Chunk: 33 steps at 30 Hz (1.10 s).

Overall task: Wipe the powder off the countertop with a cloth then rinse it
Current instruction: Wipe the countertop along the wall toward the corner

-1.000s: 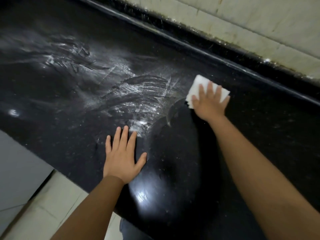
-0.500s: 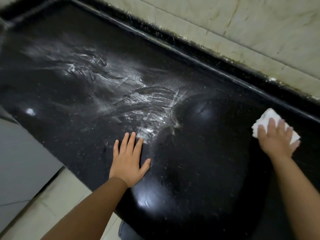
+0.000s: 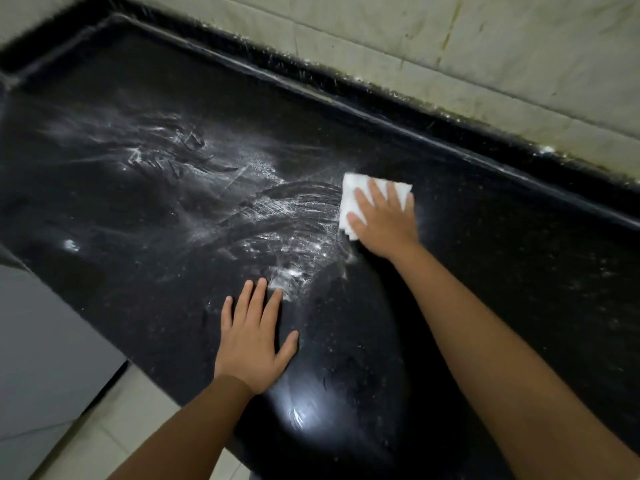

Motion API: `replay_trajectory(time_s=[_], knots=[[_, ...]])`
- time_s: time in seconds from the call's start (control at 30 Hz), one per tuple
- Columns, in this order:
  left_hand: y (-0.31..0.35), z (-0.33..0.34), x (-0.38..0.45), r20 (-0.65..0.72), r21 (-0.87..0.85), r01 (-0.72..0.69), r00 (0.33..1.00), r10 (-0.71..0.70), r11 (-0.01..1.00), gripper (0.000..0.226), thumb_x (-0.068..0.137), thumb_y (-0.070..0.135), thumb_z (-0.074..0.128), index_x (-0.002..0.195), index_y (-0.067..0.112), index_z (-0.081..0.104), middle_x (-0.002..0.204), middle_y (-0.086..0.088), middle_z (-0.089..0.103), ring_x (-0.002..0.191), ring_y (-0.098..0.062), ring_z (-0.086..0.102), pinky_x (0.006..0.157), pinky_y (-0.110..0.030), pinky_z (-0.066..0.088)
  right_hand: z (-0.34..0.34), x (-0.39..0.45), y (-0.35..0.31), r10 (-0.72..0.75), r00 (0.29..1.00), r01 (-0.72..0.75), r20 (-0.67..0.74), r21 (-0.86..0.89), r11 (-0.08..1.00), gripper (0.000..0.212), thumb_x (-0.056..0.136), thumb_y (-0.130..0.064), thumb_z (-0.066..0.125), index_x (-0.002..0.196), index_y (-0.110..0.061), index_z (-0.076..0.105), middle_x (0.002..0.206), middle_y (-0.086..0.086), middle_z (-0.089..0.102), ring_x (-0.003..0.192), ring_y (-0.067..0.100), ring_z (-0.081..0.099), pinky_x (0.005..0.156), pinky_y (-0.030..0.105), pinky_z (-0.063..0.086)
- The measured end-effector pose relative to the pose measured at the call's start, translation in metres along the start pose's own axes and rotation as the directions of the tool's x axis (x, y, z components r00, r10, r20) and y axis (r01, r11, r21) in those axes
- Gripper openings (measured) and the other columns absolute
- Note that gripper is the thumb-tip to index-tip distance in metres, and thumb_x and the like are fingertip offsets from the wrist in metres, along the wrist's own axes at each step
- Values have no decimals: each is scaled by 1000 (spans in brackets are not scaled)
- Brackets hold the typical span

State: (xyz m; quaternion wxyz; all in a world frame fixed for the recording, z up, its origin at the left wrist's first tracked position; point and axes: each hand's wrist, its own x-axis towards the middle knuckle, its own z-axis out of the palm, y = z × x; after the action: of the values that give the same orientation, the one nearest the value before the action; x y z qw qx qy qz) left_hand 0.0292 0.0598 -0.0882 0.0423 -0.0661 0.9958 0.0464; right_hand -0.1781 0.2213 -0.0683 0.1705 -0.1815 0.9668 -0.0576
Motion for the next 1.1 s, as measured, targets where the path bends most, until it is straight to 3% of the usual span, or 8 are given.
replay_trajectory(time_s=[0.13, 0.23, 0.37, 0.43, 0.53, 0.77, 0.97, 1.1], knots=[[0, 1, 0, -69, 7, -13, 998, 14, 1000, 61, 85, 49, 32, 123, 6, 54, 130, -19, 52, 125, -28, 28, 101, -44, 14, 28, -83, 20, -166, 983, 173, 81, -78, 982, 75, 86, -61, -8, 147, -27, 20, 157, 0, 10, 144, 25, 8, 113, 51, 4], [1, 2, 0, -69, 25, -17, 997, 19, 1000, 62, 81, 48, 35, 122, 6, 56, 130, -20, 52, 125, -28, 28, 101, -44, 15, 38, -130, 73, -24, 999, 18, -47, -124, 992, 60, 93, -49, 17, 130, -18, 54, 139, 10, 49, 125, 35, 48, 94, 65, 35], [2, 5, -2, -72, 37, 0, 997, 2, 999, 62, 82, 48, 34, 122, 6, 56, 130, -19, 52, 125, -29, 32, 101, -45, 15, 4, -112, 143, 461, 884, -455, -71, 92, 886, 52, 99, -41, 24, 148, -23, 19, 157, 2, 9, 144, 24, 4, 113, 54, 4], [2, 5, -2, -76, 43, 3, 997, 0, 999, 62, 81, 48, 34, 122, 7, 57, 130, -19, 52, 125, -30, 34, 101, -46, 16, -8, -83, 148, 554, 828, -542, -87, 129, 831, 54, 99, -41, 22, 149, -24, 13, 157, 0, 2, 144, 24, -3, 114, 52, -2], [4, 3, -1, -70, 52, -4, 998, 8, 999, 62, 81, 48, 35, 121, 7, 57, 130, -18, 53, 125, -31, 36, 100, -46, 16, -20, -30, 126, 567, 820, -553, -76, 151, 819, 54, 99, -43, 18, 149, -25, 8, 157, -2, -3, 144, 25, -6, 113, 53, -6], [1, 5, -2, -91, 17, -12, 996, 13, 1000, 61, 80, 48, 36, 122, 8, 54, 130, -18, 52, 125, -28, 29, 101, -46, 15, -16, 40, 6, 201, 980, -201, -9, 12, 980, 55, 99, -46, 14, 149, -27, 1, 157, -5, -9, 144, 24, -10, 111, 54, -8], [1, 3, -1, -105, -8, -10, 994, 10, 1000, 61, 79, 47, 37, 120, 6, 57, 129, -20, 53, 124, -28, 30, 100, -46, 16, 22, -27, -47, -177, 982, 182, 64, -75, 980, 56, 97, -48, 14, 149, -28, 5, 157, -4, -7, 144, 24, -8, 112, 53, -6], [1, 2, 1, -96, -6, -9, 995, 8, 1000, 62, 80, 47, 36, 120, 6, 57, 129, -20, 53, 125, -29, 29, 100, -46, 15, 54, -121, -8, -238, 971, 239, 22, -112, 965, 60, 96, -49, 4, 135, -23, 41, 142, 5, 45, 133, 29, 31, 108, 50, 17]])
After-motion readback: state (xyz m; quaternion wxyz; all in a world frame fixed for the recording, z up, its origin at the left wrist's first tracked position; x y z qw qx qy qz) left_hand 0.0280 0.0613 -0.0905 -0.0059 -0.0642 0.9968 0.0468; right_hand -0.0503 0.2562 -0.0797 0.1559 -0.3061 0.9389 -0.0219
